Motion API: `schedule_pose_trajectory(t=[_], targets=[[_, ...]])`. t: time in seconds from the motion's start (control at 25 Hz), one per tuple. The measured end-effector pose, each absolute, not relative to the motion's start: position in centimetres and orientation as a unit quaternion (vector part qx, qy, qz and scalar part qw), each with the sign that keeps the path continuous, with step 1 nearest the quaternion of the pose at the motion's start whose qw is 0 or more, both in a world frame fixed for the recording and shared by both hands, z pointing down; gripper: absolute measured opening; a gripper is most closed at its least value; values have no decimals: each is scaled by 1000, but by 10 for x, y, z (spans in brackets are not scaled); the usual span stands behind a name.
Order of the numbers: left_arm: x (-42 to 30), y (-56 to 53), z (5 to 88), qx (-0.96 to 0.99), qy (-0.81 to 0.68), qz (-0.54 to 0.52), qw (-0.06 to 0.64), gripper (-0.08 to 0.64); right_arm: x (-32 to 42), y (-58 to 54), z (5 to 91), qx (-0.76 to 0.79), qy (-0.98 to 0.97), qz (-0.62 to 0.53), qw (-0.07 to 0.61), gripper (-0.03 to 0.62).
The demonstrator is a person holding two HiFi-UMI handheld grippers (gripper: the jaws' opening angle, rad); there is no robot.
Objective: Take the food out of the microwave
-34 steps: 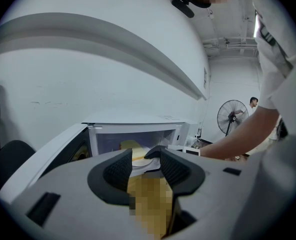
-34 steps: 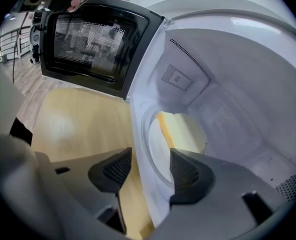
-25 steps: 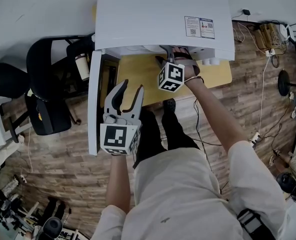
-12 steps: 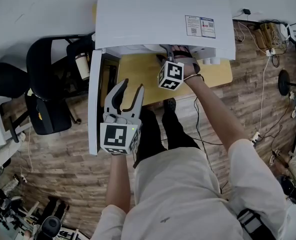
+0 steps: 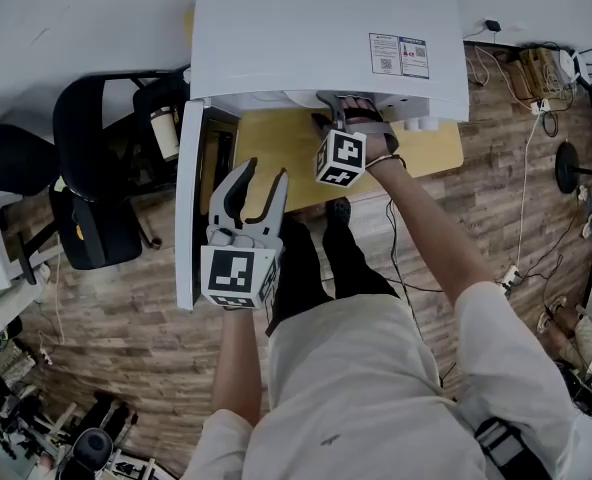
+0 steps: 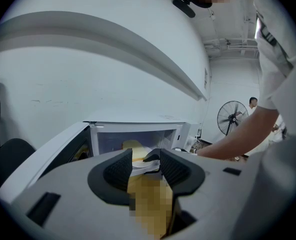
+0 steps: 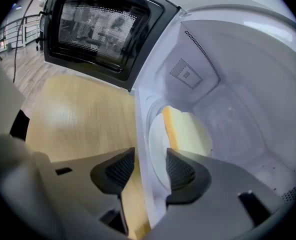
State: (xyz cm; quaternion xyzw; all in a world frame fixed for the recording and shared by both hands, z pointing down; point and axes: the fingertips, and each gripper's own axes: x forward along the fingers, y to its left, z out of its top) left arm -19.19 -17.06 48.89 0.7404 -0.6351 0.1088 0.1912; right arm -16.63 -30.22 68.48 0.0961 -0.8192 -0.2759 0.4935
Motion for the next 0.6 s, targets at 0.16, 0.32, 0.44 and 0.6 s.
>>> schedule_pose_trajectory(t=[0.16,0.32,0.44,0.6], targets=[[-191,-170,488,740,-636,108,191,152,-166,-298,684,95,-819,-279,492,170],[-189,-170,488,741,-635,108,191,152,-165,-295,682,97,-819,-282,490,167],[-188,-171,488,740,-636,108,191,152,-165,-296,681,101,-819,-284,488,156],[-186,-170,487,740,-636,109,191,152,-163,-296,680,104,-819,-286,487,141]])
